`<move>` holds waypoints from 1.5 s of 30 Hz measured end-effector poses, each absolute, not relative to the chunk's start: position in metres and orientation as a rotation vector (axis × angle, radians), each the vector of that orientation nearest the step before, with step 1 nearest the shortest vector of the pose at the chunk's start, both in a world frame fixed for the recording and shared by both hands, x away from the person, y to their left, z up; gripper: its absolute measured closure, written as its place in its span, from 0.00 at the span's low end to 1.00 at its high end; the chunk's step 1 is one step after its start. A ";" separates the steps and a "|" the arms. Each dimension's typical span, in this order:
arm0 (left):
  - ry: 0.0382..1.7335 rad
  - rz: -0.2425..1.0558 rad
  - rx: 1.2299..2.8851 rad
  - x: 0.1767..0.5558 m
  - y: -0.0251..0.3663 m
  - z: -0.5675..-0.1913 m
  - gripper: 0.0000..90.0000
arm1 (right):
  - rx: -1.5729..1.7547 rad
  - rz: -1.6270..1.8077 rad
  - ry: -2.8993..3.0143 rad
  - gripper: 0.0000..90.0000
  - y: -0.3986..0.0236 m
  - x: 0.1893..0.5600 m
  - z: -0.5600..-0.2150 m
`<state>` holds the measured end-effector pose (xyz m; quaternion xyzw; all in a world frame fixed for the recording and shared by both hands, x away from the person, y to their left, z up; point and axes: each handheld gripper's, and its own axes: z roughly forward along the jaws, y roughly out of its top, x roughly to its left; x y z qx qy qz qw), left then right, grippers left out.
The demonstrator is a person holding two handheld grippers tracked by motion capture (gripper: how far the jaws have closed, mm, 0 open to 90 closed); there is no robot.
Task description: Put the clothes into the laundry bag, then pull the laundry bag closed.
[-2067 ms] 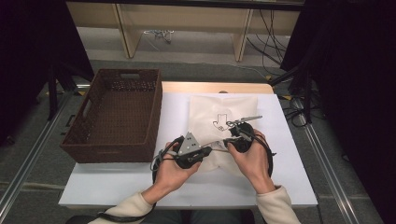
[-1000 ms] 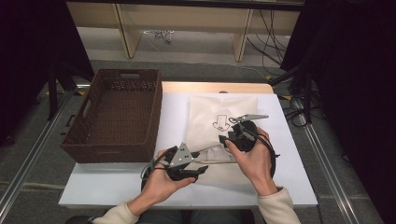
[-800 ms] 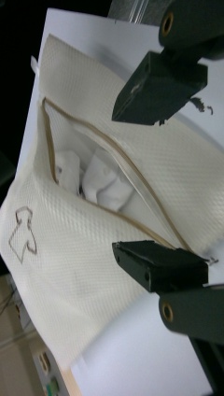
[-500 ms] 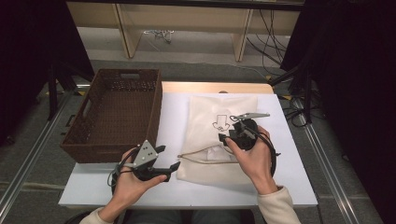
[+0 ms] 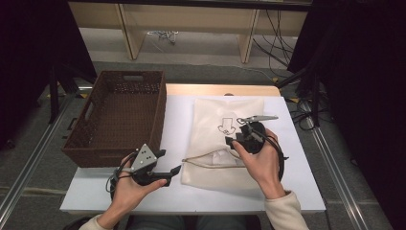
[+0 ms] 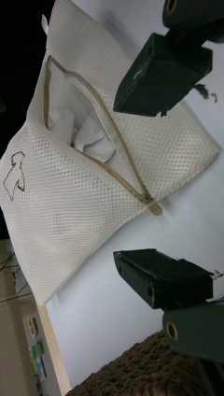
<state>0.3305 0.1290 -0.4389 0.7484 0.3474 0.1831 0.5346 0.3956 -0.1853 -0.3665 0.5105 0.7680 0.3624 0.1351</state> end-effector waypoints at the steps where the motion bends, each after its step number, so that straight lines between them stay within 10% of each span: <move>1: 0.830 0.434 1.780 0.331 0.129 -0.439 0.26 | 1.472 1.054 2.226 0.61 -0.185 0.395 -0.366; 38: 0.851 0.352 1.906 0.334 0.135 -0.465 0.27 | 1.282 1.065 2.437 0.66 -0.128 0.398 -0.376; 45: 0.858 0.359 1.928 0.338 0.134 -0.470 0.42 | 1.338 1.048 2.418 0.66 -0.127 0.399 -0.376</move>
